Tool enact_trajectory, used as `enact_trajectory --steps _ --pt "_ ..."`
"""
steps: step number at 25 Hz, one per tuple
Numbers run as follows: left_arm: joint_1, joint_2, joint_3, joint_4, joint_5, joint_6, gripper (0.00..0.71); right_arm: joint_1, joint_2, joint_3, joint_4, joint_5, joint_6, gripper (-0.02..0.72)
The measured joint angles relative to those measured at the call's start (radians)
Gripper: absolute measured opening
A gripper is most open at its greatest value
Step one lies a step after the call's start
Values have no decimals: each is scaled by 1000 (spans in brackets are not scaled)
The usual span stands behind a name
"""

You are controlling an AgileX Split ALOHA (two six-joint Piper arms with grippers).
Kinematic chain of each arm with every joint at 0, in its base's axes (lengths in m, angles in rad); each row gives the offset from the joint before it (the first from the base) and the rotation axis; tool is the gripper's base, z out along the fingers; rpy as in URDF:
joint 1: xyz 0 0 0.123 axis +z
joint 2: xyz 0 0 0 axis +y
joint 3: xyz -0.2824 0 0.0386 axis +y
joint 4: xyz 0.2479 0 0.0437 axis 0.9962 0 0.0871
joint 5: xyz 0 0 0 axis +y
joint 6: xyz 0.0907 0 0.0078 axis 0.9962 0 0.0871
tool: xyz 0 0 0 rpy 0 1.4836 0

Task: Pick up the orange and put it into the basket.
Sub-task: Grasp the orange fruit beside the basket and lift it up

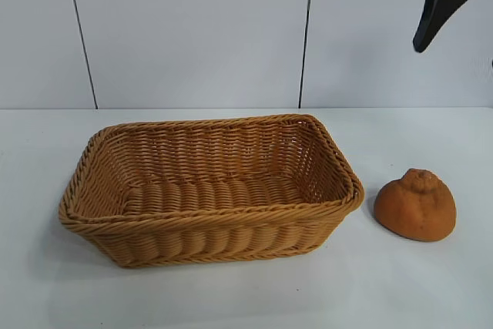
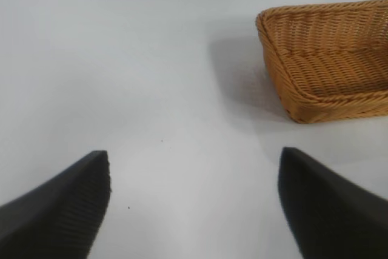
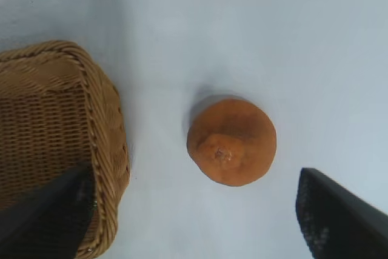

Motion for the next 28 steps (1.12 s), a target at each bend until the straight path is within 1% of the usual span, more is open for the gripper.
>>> enact_trajectory --steps 6,9,13,15,17,18,22,23,28 --pt "0 0 0 0 0 0 549 0 195 0 3 -13 0 620" --pt "0 0 0 0 0 0 549 -1 302 0 23 -14 -5 620" --pt "0 0 0 0 0 0 549 -1 394 0 31 -14 -21 618" --pt "0 0 0 0 0 0 549 -1 414 0 31 -17 -23 592" --pt "0 0 0 0 0 0 549 -1 415 0 32 -19 -24 519" --pt "0 0 0 0 0 0 549 -1 414 0 33 -19 -24 455" --pt "0 0 0 0 0 0 549 -1 406 0 34 -8 -28 118" --pt "0 0 0 0 0 0 549 -1 395 0 35 -7 -35 47" --pt "0 0 0 0 0 0 549 -1 309 0 33 -2 -55 42"
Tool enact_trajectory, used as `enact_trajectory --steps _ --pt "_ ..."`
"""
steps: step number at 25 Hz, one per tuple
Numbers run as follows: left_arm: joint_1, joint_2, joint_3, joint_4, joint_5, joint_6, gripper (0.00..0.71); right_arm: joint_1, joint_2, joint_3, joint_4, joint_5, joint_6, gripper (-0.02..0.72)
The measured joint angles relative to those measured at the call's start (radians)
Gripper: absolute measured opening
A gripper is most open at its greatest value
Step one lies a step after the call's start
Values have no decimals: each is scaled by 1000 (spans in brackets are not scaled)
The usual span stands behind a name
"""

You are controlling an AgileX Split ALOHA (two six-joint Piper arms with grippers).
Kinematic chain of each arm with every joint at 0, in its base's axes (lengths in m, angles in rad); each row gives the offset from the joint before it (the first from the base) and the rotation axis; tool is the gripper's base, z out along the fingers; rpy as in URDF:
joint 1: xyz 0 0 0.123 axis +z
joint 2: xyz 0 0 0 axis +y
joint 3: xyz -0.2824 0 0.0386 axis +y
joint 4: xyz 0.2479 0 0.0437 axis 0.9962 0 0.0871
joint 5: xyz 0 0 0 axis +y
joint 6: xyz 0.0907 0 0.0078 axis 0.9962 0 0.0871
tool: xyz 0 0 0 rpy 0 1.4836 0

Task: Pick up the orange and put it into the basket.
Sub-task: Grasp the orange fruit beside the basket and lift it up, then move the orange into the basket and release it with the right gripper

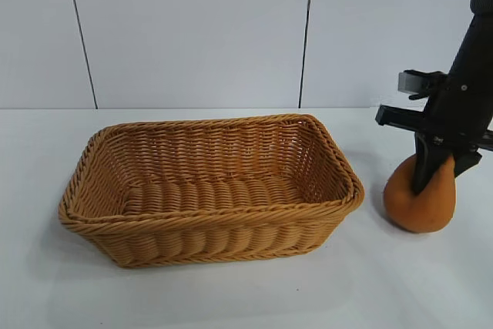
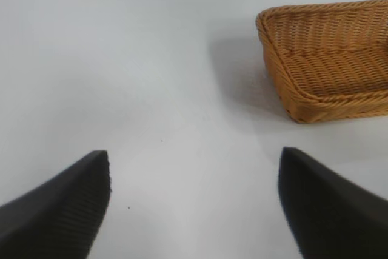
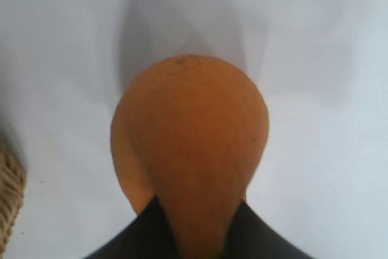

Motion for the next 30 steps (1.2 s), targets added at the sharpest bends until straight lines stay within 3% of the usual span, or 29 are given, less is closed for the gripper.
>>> enact_trajectory --steps 9,15,21,30 --pt "0 0 0 0 0 0 549 0 -263 0 0 14 -4 42" --pt "0 0 0 0 0 0 549 32 -360 0 70 -22 -5 42" --pt "0 0 0 0 0 0 549 202 -363 1 119 -110 2 42" --pt "0 0 0 0 0 0 549 512 -259 1 154 -319 55 42"
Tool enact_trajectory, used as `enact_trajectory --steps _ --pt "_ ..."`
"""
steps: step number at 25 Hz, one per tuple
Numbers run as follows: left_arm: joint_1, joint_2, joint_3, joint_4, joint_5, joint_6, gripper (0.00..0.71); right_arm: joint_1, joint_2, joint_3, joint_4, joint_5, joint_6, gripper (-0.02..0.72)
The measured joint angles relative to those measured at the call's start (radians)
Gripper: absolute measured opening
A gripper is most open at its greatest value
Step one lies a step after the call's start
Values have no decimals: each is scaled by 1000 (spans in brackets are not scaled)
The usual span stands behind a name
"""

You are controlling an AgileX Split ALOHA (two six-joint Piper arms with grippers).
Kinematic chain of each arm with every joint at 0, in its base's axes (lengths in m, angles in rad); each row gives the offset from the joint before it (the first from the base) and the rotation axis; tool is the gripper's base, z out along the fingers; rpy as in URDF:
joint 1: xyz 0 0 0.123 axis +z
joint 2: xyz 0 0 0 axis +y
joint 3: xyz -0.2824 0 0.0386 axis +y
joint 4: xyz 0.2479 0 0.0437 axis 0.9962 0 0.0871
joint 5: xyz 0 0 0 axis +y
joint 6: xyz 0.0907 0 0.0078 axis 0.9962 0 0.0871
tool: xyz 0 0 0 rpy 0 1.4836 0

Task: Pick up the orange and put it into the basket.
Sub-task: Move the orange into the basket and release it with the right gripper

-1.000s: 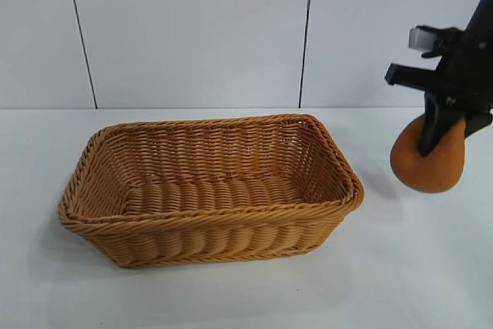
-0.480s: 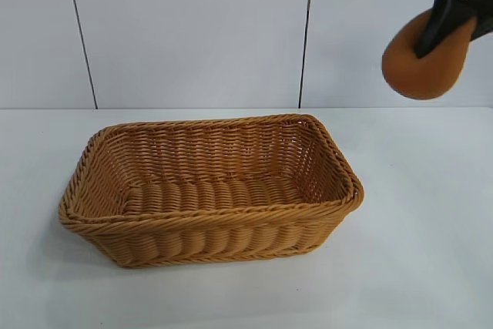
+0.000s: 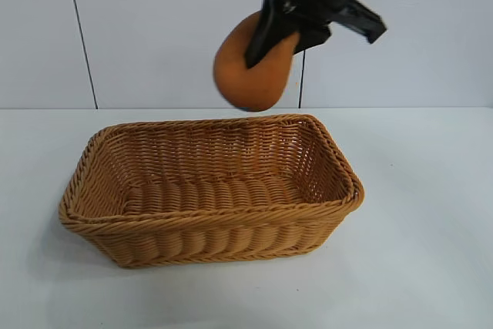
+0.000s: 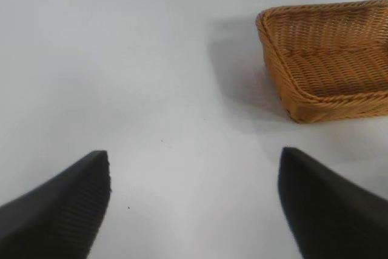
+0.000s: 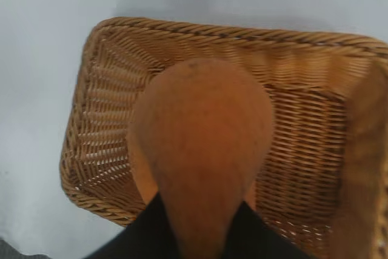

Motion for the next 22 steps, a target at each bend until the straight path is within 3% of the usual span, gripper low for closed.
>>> enact_trajectory --steps 9,14,16,20,22 --pt "0 0 0 0 0 0 549 68 250 1 8 -215 8 42" --pt "0 0 0 1 0 0 549 68 308 4 18 -193 8 52" --pt "0 0 0 1 0 0 549 68 307 4 18 -191 9 120" --pt "0 0 0 1 0 0 549 68 306 -26 9 -146 9 444" --pt "0 0 0 1 0 0 549 68 306 -67 -8 -94 9 552"
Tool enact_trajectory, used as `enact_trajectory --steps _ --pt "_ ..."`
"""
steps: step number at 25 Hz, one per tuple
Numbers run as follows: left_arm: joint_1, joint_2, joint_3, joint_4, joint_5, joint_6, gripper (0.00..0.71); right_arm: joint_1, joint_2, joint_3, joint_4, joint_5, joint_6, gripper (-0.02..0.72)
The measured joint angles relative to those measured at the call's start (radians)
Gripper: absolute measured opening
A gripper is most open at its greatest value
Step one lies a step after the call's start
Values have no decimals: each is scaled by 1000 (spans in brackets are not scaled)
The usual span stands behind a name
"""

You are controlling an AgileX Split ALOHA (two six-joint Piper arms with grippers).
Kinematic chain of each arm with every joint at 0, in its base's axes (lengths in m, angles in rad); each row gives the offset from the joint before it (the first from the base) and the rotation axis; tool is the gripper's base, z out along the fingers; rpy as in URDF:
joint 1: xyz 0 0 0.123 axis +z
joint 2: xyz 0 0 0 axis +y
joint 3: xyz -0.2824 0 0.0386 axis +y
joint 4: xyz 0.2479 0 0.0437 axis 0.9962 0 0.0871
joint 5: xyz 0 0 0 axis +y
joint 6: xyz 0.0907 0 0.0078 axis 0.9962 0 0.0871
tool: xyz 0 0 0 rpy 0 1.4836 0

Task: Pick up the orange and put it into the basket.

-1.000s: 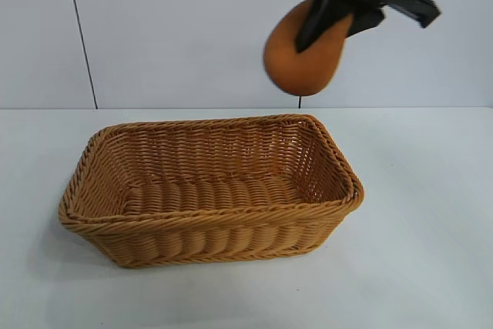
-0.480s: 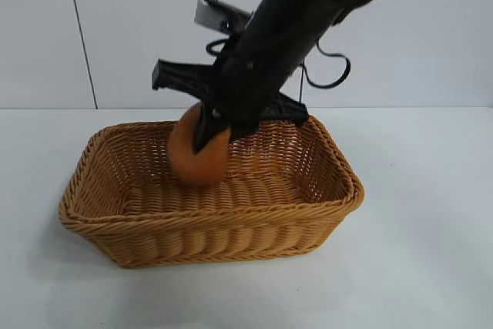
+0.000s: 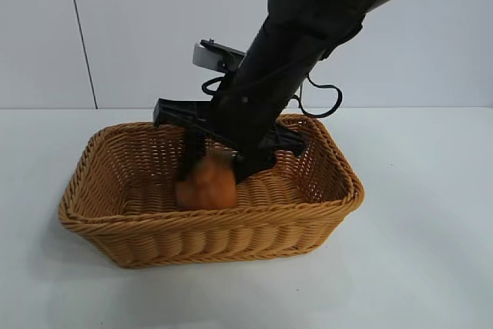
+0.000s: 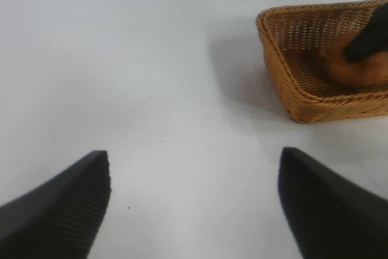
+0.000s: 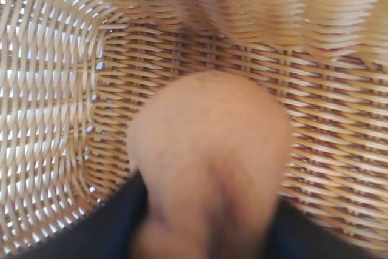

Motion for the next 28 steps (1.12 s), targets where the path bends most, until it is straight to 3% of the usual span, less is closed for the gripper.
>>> enact_trajectory --steps 4,10,12,20,28 --pt "0 0 0 0 0 0 549 0 0 -139 -90 160 33 601" --pt "0 0 0 0 0 0 549 0 -1 -406 -334 496 106 609" --pt "0 0 0 0 0 0 549 -4 -3 -474 -392 569 132 609" --pt "0 0 0 0 0 0 549 -134 -3 -550 -455 598 146 609" --pt "0 0 0 0 0 0 549 -402 -3 -550 -508 600 136 609"
